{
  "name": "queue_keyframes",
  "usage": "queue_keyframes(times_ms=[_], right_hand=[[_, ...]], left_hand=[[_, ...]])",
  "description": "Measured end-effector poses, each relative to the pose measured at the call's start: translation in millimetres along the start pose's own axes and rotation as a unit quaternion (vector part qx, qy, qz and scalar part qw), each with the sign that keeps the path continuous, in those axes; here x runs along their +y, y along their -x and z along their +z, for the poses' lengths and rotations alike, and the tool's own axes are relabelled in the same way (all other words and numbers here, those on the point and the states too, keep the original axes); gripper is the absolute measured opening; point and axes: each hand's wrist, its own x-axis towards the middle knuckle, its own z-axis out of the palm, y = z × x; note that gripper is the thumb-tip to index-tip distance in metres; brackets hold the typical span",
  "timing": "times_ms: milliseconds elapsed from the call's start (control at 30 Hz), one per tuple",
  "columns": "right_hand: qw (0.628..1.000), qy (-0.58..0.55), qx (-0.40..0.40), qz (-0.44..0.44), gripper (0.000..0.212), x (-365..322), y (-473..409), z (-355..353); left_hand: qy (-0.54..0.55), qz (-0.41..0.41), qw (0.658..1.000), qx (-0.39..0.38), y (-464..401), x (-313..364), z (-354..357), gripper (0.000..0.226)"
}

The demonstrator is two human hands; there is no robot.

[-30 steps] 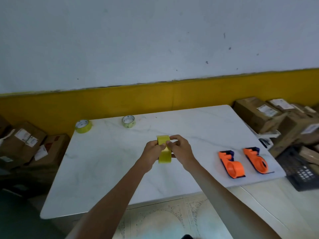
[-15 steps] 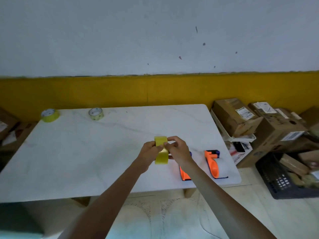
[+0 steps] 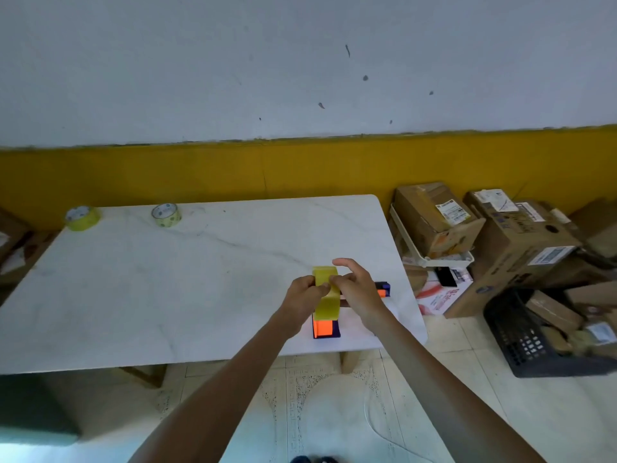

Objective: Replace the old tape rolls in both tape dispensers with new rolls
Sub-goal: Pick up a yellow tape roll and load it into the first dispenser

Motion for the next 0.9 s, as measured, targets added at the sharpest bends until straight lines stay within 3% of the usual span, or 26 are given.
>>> queue_keyframes(times_ms=[400,567,667,900], right_hand=[[1.0,0.005,-0.007,0.004,0.021,18,3,-12],[0.992,0.074,0.089,-0.049,0.016,25,-5,-7],[0.987,0.118,0.09,-0.055,0.014,26,-20,-10],[0.994,0.012,0.11,0.021,0.013,-7,-45,-25]], left_hand=[[-0.058,-0.001,0.998,-0.023,-9,-16,13,0.034],[-0.072,-0.007,0.997,-0.029,-9,-25,17,0.032],[-0.074,0.006,0.996,-0.043,-3,-32,18,0.035],[0.011,0.055,0.996,-0.075,8,-45,26,0.017]])
